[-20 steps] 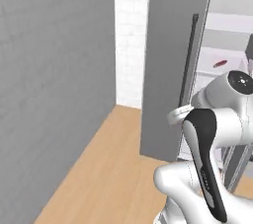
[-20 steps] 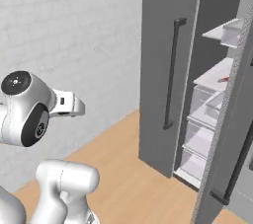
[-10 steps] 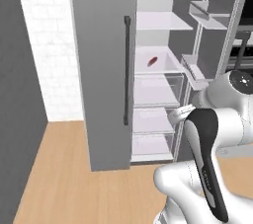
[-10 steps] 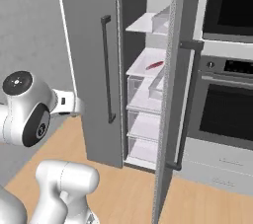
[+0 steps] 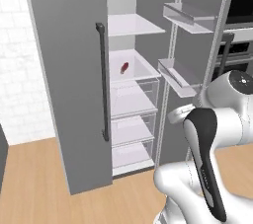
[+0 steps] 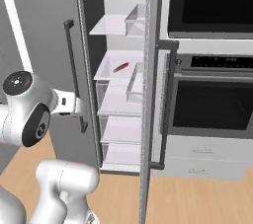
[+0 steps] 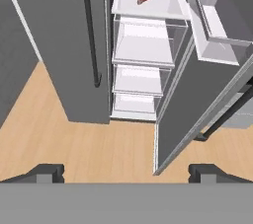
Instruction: Place one tomato and one steak in each tupperware on the nearby counter, to pack two identical lunches.
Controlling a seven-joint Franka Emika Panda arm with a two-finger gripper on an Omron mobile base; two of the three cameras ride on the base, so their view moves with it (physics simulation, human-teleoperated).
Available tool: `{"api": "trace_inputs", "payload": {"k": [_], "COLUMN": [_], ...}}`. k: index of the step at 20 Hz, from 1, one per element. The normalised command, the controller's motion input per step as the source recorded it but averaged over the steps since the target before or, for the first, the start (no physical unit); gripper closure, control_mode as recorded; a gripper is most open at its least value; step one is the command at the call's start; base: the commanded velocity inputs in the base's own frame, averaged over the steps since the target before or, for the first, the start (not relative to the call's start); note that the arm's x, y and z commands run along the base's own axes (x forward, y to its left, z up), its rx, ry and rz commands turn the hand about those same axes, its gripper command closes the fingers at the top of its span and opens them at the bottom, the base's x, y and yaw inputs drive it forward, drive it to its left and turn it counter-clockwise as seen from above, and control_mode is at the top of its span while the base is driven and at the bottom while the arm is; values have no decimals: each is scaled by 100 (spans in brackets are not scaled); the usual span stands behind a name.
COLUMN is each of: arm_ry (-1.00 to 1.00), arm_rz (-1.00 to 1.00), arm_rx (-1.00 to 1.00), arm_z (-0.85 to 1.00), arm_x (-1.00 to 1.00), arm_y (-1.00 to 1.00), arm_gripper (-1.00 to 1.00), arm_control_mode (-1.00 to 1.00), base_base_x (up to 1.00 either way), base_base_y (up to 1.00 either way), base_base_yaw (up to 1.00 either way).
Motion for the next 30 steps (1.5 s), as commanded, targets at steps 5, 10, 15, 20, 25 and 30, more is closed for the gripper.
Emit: {"api": "trace_inputs", "payload": {"k": [5, 10, 15, 20, 25, 30], "arm_ry": [0, 0, 0, 0, 0, 0], "arm_rz": [0, 0, 0, 0, 0, 0], "arm_rx": [0, 0, 0, 0, 0, 0], "arm_z": [0, 0, 0, 0, 0, 0], "arm_x": [0, 0, 0, 0, 0, 0], "arm_y": [0, 0, 0, 0, 0, 0], "arm_gripper": [-100, -100, -100, -100, -100, -100], "arm_control_mode": [100, 100, 100, 100, 100, 100], "base_base_x": [27, 58, 75, 66, 24, 0], "base_base_y": [31, 36, 29, 1, 0, -17], "base_base_yaw": [-9, -10, -8, -4, 0, 0]}}
